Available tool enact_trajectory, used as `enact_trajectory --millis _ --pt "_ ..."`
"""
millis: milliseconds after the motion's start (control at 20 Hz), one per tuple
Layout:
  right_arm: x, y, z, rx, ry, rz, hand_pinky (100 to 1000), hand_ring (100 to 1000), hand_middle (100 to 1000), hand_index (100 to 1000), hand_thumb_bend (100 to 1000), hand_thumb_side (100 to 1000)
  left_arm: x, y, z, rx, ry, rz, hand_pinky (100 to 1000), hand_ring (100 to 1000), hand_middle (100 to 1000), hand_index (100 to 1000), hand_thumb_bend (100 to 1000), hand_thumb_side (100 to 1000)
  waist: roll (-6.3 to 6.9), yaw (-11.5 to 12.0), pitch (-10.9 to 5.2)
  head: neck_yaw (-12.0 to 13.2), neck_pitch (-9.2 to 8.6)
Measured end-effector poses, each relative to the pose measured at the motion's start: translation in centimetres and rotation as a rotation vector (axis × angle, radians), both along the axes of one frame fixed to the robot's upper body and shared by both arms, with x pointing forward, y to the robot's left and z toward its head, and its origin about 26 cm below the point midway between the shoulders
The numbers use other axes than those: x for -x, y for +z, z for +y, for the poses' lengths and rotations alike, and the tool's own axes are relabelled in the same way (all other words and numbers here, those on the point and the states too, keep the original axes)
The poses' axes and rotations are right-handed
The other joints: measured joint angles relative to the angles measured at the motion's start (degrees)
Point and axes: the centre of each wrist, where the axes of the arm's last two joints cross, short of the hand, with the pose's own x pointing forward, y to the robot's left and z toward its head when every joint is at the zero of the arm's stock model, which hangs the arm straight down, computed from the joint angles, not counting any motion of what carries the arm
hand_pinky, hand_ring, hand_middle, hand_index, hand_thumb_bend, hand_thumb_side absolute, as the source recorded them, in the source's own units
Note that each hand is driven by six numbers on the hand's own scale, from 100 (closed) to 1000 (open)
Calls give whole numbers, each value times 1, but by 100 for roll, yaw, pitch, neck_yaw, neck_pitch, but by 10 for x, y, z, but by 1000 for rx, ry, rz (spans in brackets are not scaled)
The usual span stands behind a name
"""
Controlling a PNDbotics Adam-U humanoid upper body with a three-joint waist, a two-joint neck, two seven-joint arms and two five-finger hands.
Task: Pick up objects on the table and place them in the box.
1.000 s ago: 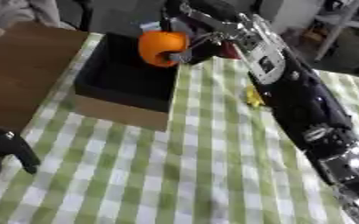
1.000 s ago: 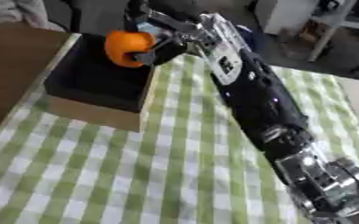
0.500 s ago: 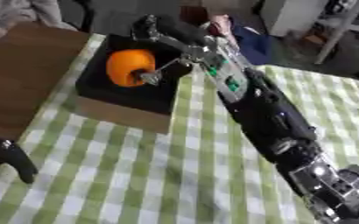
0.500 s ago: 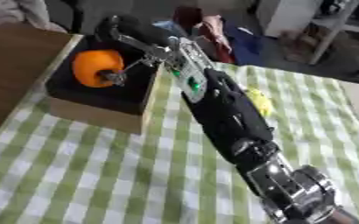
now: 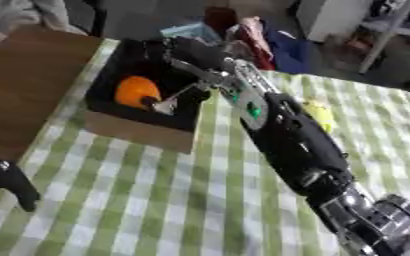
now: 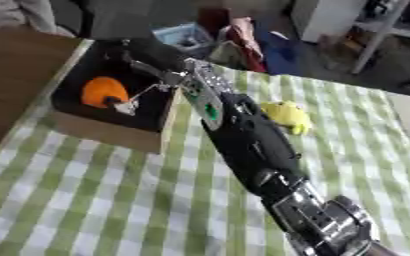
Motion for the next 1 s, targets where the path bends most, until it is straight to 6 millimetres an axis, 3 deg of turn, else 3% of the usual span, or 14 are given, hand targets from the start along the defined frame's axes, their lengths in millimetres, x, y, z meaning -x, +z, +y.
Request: enact_trajectory --millis 300,500,600,1000 --pt "2 12 -9 -30 -12 -50 788 793 817 905 396 323 1 -2 1 1 3 6 638 544 553 697 100 730 35 -109 -26 42 1" --pt "5 26 -25 -39 -20 -78 792 795 813 905 368 330 2 -5 2 2 7 13 639 544 553 697 100 731 50 -218 -61 87 4" --pt "6 31 -38 -37 -36 -72 794 795 811 905 350 305 2 -6 3 3 11 15 639 544 554 697 100 731 64 -286 -64 114 6" --pt "9 19 -104 -14 -181 34 800 799 818 912 341 378 2 -7 6 7 32 11 639 544 554 698 100 730 113 -505 -45 251 -4"
